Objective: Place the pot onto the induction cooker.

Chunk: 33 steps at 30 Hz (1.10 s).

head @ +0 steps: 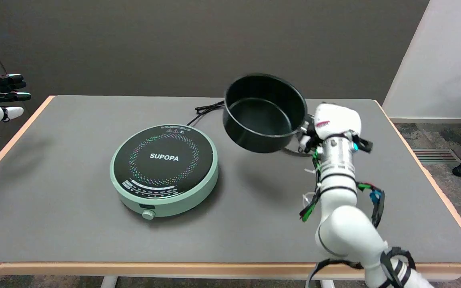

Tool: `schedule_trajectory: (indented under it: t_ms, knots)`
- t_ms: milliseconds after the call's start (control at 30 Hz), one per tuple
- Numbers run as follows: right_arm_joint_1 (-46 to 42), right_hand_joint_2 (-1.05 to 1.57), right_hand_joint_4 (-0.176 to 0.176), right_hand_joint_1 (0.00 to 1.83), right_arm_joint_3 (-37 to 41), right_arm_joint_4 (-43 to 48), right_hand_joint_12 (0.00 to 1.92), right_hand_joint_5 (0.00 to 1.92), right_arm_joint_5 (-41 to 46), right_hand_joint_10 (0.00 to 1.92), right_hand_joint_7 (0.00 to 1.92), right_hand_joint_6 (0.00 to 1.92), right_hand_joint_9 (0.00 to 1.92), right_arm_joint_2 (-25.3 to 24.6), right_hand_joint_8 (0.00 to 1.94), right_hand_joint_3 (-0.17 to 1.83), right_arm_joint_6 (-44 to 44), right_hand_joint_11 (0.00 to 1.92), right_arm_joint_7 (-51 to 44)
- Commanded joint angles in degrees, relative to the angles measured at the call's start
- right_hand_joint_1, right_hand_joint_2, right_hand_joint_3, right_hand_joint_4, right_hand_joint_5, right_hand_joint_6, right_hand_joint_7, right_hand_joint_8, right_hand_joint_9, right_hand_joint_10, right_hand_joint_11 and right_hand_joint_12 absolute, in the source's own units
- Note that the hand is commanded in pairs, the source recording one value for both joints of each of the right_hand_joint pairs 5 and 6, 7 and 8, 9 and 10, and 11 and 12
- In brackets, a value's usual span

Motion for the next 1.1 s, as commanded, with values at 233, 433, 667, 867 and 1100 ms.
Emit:
schedule_trajectory:
  t_ms: [233,433,667,867,1100]
  knots:
    - [15.33,1.16,-0.036,1.05,18.28,-12.66,1.92,1.92,19.00,1.92,1.92,1.92,1.92,8.20,1.92,0.84,-51.70,1.92,0.46]
    - [22.91,1.15,-0.036,1.06,16.33,-21.11,1.92,1.92,23.45,1.92,1.92,1.92,1.92,9.92,1.92,0.84,-62.95,1.92,0.46]
    - [31.94,1.14,-0.036,1.06,7.60,-30.39,1.92,1.92,29.51,1.92,1.92,1.92,1.92,11.58,1.92,0.83,-68.45,1.92,0.06]
    - [35.80,1.14,-0.036,1.06,2.55,-32.47,1.92,1.92,30.07,1.92,1.92,1.92,1.92,10.92,1.92,0.83,-67.69,1.92,-0.02]
    - [34.89,1.12,-0.036,1.06,-0.23,-29.15,1.92,1.92,24.85,1.92,1.92,1.92,1.92,7.79,1.92,0.84,-61.81,1.92,-0.10]
